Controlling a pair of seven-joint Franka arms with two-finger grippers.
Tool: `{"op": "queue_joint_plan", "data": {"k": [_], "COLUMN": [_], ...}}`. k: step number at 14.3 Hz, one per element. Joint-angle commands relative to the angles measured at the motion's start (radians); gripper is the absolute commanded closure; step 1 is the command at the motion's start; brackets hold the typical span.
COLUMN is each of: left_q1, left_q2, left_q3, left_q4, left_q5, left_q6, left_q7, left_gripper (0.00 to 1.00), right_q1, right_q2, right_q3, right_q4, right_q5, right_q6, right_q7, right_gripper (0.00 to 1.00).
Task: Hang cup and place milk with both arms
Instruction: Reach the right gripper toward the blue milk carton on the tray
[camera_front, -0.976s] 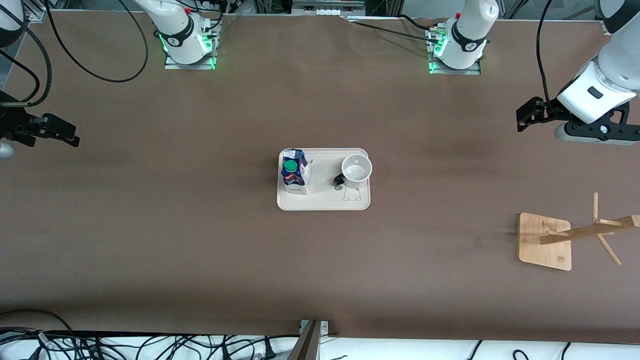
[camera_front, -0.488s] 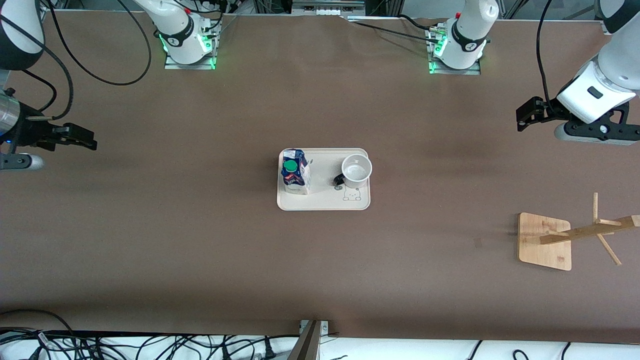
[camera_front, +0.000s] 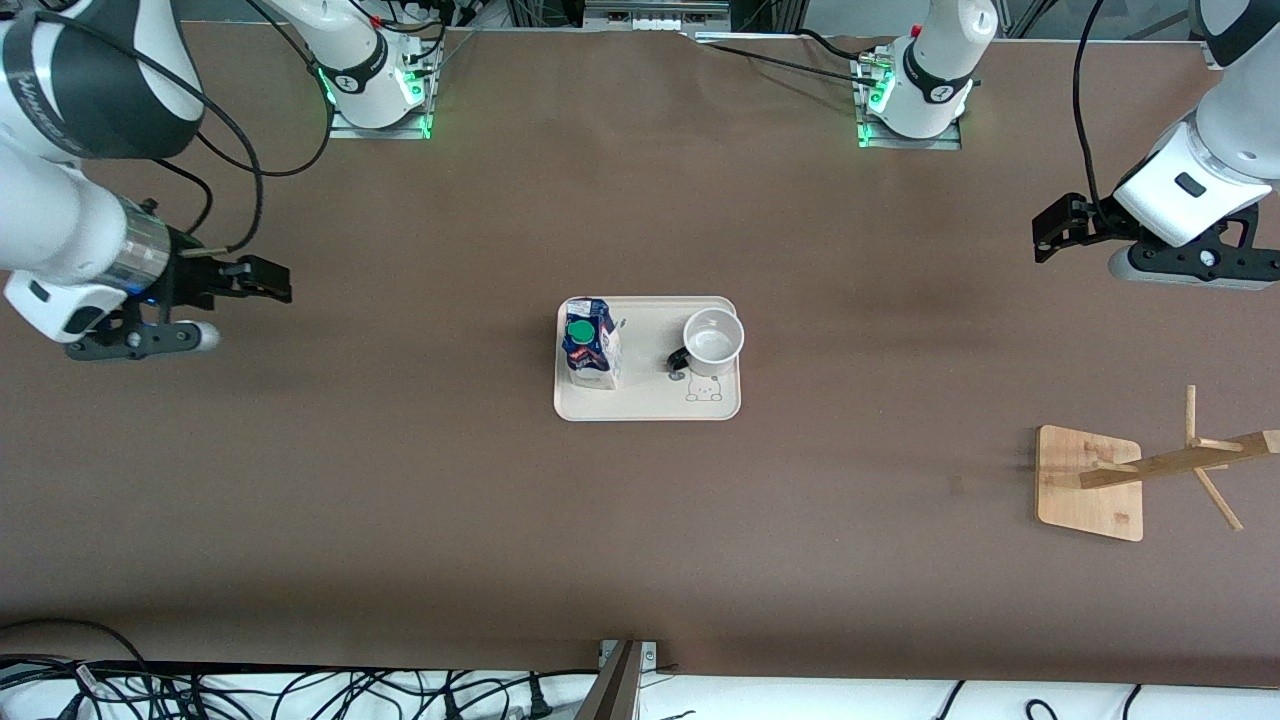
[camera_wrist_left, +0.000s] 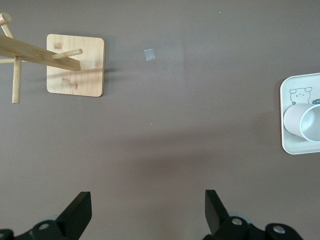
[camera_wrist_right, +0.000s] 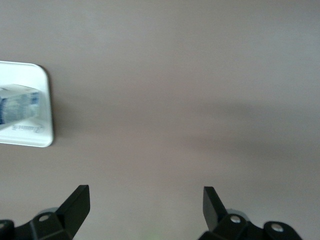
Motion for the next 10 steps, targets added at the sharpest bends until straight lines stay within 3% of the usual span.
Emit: {"op": "queue_joint_plan", "data": {"k": [1,6,10], "left_q1": [-0.001,0.001,0.001], "left_q2": [0.010,0.010,0.010], "left_q3": [-0.002,-0.001,-0.002], "left_q4": [0.030,0.028,0.030], "left_q5": [-0.014,-0.014,-0.014], "left_q6": [-0.024,-0.024,-0.024], "left_q7": [-0.005,-0.005,-0.005], "left_gripper": [0.00,0.00,0.00], "right_q1": [0.032,0.118,0.223], "right_q2": [0.059,0.099,0.125], "right_q3": [-0.006,-0.006,-0.007], "right_q4": [0.010,0.008,0.010], "right_q5": [0.066,0.060,0.053], "right_q6": [0.053,0.128,0.203], "right_q7": [0.013,0.028,0.223], "right_gripper": [0.00,0.00,0.00]}}
